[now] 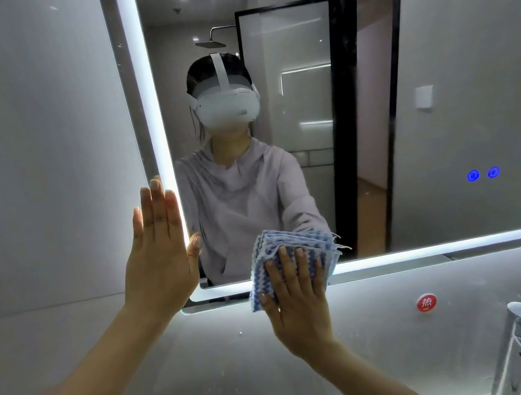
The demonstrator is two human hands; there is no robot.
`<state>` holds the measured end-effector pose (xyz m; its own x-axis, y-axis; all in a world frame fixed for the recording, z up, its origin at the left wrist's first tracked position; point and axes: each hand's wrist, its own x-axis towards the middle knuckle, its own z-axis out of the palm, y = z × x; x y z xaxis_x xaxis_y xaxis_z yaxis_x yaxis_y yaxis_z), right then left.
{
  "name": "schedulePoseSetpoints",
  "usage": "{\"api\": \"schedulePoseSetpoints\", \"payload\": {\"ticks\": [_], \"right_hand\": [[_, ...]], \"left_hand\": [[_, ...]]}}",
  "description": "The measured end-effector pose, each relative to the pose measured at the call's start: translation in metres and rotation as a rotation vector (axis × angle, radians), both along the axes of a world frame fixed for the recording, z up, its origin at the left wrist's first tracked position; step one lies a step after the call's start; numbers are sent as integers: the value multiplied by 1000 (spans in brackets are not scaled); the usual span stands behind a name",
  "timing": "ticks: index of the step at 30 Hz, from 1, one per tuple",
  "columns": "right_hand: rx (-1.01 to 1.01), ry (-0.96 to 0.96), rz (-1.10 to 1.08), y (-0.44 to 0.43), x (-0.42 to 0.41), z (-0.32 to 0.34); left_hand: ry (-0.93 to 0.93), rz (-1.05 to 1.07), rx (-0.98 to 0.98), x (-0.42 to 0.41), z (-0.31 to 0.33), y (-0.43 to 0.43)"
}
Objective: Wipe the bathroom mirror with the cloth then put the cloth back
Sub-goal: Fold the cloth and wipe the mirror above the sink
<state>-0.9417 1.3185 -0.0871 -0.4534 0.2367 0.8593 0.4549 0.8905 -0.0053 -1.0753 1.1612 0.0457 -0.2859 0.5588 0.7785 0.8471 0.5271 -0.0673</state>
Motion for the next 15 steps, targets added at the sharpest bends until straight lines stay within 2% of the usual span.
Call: {"api": "schedulePoseSetpoints", "payload": {"ticks": [10,15], "right_hand": [[43,-14,-11,-13,-6,11],[94,-21,13,-14,-7,39]], "left_hand": [[30,11,-4,-4,-2,0],[5,-7,15,0,0,-1]]}}
